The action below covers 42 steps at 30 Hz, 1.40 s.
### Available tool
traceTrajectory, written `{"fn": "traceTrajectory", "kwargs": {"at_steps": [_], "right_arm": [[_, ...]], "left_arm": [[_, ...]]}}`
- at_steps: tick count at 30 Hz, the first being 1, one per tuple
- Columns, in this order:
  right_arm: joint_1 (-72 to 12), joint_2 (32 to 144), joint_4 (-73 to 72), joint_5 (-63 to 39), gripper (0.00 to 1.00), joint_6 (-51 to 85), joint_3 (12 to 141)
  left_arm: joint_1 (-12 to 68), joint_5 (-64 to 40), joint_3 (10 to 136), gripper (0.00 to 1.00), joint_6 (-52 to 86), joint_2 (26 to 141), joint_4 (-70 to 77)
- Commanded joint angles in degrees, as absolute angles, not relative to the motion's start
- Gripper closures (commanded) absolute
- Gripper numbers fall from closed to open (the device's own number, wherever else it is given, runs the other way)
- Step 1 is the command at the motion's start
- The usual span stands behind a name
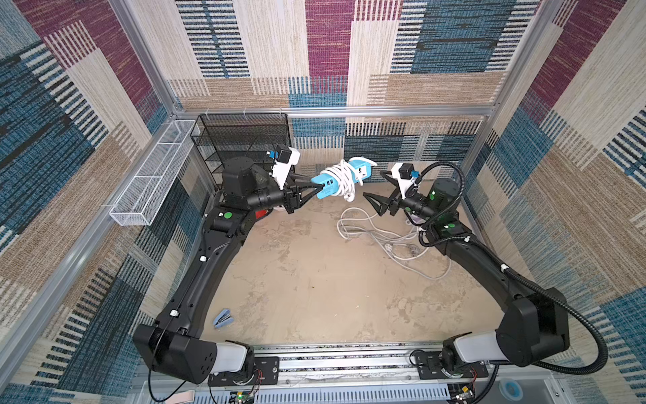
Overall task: Unwrap the cord wrapped around the power strip
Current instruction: Unwrap the power cord from the power strip.
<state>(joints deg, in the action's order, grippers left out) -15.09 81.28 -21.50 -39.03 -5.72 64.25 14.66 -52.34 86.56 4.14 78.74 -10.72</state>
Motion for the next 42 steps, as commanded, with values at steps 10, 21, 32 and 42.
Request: {"fn": "traceTrajectory", "kwargs": {"at_steps": [10,21,32,42], "right_arm": [[-15.2,83.3,-31.6,-46.4,0.13,1.7,65.1],[-18.5,85.4,-30.7,-45.1,0.27,0.9,66.7],[-19.4,87.2,-30.7,-43.7,0.60,1.1,69.4],[-19.4,88.6,-33.2,-44.8,0.68,3.4,69.4]], "left_arm": [[14.5,-60.0,86.6,1.00,7.7,78.8,-2.8],[14.5,-61.7,85.9,1.00,10.0,79.4,0.0],[14.6,-64.2,85.9,1.00,10.8,79.5,0.8],[14.6,-66.7,84.8,1.00,14.0,79.5,4.8]]}}
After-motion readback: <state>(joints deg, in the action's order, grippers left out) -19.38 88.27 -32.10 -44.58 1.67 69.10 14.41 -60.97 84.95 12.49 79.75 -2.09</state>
